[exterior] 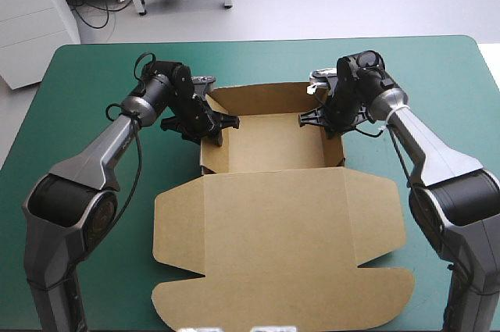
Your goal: Fold the box
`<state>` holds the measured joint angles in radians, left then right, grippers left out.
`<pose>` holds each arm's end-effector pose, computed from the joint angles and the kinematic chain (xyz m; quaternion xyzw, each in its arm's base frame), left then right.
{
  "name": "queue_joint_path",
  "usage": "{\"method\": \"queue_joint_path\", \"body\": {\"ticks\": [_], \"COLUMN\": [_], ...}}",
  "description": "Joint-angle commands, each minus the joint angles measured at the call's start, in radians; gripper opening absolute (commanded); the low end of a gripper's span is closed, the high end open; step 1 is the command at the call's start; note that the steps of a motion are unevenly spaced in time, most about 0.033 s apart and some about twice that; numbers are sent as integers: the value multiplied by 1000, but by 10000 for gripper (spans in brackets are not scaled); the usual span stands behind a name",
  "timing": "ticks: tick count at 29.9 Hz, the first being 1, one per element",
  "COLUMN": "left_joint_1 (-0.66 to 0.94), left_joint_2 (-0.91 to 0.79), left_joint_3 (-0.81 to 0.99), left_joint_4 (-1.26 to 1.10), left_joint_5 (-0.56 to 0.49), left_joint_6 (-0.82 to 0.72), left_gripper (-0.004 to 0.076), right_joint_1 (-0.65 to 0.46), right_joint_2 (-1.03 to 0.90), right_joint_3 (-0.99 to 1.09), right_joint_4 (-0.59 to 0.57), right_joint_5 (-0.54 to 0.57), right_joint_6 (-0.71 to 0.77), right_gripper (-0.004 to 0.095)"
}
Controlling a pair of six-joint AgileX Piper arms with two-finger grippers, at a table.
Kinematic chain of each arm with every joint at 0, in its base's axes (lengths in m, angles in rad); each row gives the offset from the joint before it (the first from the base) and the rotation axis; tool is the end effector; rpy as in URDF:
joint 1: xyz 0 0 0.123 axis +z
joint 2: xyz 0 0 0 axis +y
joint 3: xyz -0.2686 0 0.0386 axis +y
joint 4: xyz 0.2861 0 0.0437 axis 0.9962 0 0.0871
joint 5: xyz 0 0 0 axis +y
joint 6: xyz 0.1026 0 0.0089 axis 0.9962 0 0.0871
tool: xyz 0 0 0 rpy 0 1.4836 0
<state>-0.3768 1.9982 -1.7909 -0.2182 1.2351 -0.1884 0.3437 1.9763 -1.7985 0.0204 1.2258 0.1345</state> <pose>0.4178 -0.1880 0.2370 0.0685 0.9862 -0.1317 0.0731 0.4292 0.1557 0.2473 -0.1014 0.9867 0.0397 0.1209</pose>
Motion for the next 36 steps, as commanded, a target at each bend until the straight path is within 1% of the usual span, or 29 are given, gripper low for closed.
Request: {"method": "queue_joint_path", "body": {"ticks": [1, 3, 6, 8, 9, 11, 16, 19, 27, 30, 34, 35, 36], "left_joint_1": [-7, -7, -7, -7, -7, -7, -5, -5, -5, -5, -5, -5, -5], "left_joint_2": [-69, -69, -69, -69, -69, -69, -69, -71, -89, -120, -201, -226, -246], "left_joint_3": [-35, -35, -35, -35, -35, -35, -77, -156, -448, -510, -523, -523, -523], "left_joint_4": [-29, -22, -13, 3, 11, 21, 78, 102, 106, 106, 106, 106, 106], "left_joint_5": [28, 28, 40, 52, 61, 62, 55, 63, 64, 64, 64, 64, 64], "left_joint_6": [5, 5, 1, 1, 1, 1, 1, 1, 5, 5, 17, 34, 50], "left_gripper": [425, 444, 444, 444, 444, 444, 444, 443, 442, 442, 442, 436, 414], "right_joint_1": [-5, -5, -5, -5, -5, -5, -5, -5, -5, -5, -5, -5, -5], "right_joint_2": [-54, -54, -54, -54, -54, -54, -58, -64, -129, -190, -264, -281, -295], "right_joint_3": [-20, -20, -20, -19, -19, -19, -21, -50, -201, -201, -201, -201, -201], "right_joint_4": [12, 22, 31, 31, 31, 31, 29, 29, 29, 1, -20, -20, -20], "right_joint_5": [22, 22, 22, 22, 22, 22, 22, 22, 22, 22, 22, 22, 22], "right_joint_6": [-28, -28, -37, -37, -37, -37, -42, -47, -54, -54, -55, -59, -63], "right_gripper": [327, 461, 647, 740, 769, 788, 789, 789, 790, 789, 789, 789, 789]}}
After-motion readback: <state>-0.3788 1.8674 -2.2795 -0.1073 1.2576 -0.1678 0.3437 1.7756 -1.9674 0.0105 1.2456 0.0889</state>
